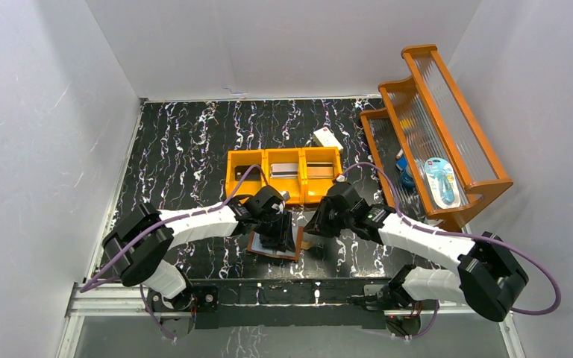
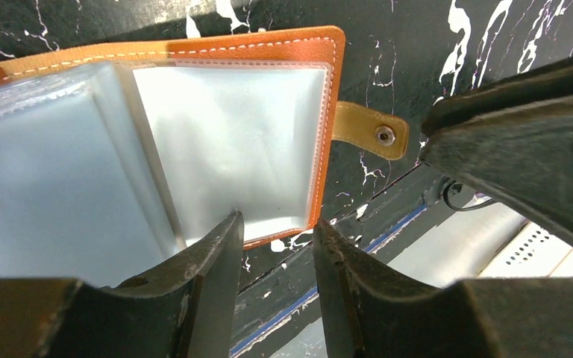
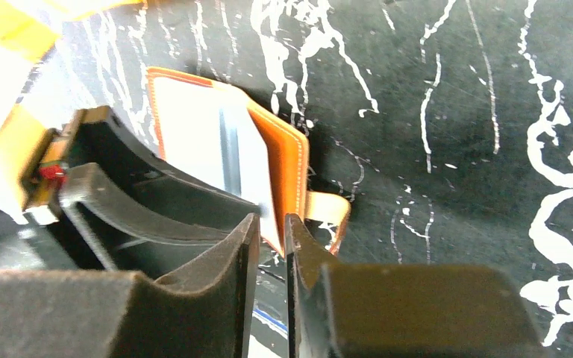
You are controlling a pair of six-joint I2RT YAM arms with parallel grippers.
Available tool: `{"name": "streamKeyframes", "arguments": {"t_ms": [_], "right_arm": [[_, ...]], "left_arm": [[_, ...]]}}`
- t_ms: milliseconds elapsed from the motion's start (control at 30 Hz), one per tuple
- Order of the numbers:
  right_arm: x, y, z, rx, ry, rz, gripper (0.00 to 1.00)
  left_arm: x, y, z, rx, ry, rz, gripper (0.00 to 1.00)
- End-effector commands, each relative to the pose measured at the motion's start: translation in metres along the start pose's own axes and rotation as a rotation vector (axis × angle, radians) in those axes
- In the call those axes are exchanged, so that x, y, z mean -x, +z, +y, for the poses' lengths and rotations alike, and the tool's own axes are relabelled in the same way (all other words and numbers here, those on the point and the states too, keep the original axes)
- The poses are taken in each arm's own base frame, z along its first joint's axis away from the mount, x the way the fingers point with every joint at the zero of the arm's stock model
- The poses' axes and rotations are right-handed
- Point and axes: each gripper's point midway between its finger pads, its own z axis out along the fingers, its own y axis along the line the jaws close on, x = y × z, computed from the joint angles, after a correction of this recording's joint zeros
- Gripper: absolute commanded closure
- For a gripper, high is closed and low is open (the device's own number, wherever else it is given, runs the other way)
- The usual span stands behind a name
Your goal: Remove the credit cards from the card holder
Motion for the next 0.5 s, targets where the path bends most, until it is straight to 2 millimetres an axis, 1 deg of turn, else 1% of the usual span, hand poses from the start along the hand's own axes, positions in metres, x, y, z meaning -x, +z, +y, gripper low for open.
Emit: {"name": "streamKeyframes", "arguments": {"t_ms": [0, 133, 233, 300, 367, 400, 467], "right_arm": [[0.02, -0.01, 0.042, 0.122, -0.007, -0.053, 0.76], [0.015, -0.002, 0.063, 0.198, -0.027, 0.015, 0.82], [0.013, 0.008, 0.072, 0.215, -0.042, 0.057, 0.83], [0.013, 0.017, 0.074, 0.211, -0.052, 0.076, 0.83], [0.009, 0.028, 0.07, 0.186, -0.047, 0.107, 0.83], [0.008, 0.034, 0.064, 0.159, -0.042, 0.119, 0.84], [0.002, 0.045, 0.045, 0.082, -0.028, 0.144, 0.85]], "left_arm": [[-0.004, -0.002, 0.001, 0.0, 0.006, 0.0, 0.64], [-0.007, -0.002, 0.003, 0.007, 0.004, 0.006, 0.65], [-0.009, -0.002, 0.004, 0.009, 0.003, 0.008, 0.65], [-0.009, -0.003, 0.005, 0.01, 0.002, 0.006, 0.65], [-0.008, -0.005, 0.004, 0.013, 0.004, 0.0, 0.65], [-0.007, -0.006, 0.004, 0.015, 0.004, -0.003, 0.65], [-0.006, -0.009, 0.003, 0.015, 0.008, -0.012, 0.65]]}}
